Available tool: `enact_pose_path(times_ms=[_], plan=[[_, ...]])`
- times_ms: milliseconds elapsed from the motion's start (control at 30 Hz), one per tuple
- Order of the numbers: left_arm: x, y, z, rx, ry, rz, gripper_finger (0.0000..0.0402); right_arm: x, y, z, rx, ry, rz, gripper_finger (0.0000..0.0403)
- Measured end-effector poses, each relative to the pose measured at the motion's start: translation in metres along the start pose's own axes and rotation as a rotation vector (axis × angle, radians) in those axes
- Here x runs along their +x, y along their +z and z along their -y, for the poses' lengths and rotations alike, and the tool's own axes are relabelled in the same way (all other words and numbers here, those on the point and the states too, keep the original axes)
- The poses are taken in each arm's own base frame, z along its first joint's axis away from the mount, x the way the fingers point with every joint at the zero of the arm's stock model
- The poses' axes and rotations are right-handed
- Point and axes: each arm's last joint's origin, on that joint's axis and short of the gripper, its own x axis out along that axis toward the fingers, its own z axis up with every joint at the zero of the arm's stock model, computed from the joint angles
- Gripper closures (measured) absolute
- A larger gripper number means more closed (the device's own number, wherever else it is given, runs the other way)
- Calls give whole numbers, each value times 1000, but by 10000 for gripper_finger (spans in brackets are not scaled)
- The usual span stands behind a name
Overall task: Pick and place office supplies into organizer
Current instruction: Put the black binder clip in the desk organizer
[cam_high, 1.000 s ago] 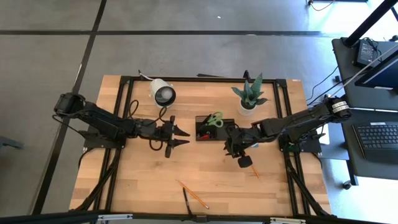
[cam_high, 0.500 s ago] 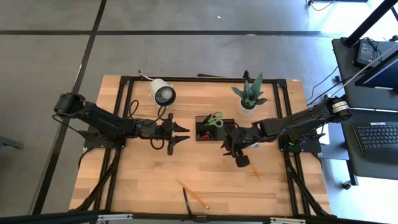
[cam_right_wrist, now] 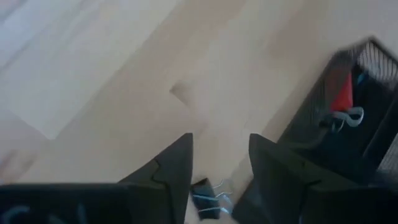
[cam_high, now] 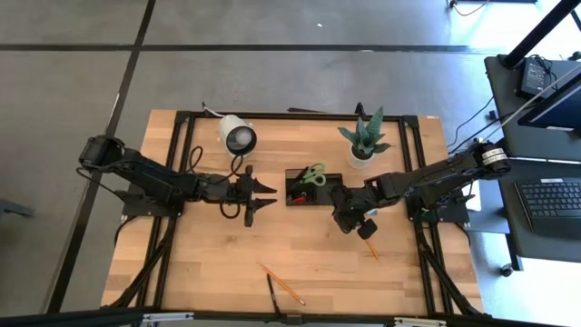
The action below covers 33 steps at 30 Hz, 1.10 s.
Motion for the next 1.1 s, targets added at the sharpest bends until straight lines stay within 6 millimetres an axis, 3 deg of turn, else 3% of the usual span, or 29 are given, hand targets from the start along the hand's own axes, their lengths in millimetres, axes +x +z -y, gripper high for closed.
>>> enact_pose_path(times_ms=[233, 500, 900, 1100], plan=[[0, -4, -1, 10, 8, -41, 272, 5, -5, 0, -134, -38, -81, 244], [0, -5, -1, 14, 11, -54, 272, 33, -17, -3, -170, -10, -287, 244], [0, -5, -1, 73, 9, -53, 272, 53, -24, -6, -225, 44, -363, 244], [0, -5, -1, 74, 9, -54, 272, 52, -26, -6, -233, 11, -420, 244]])
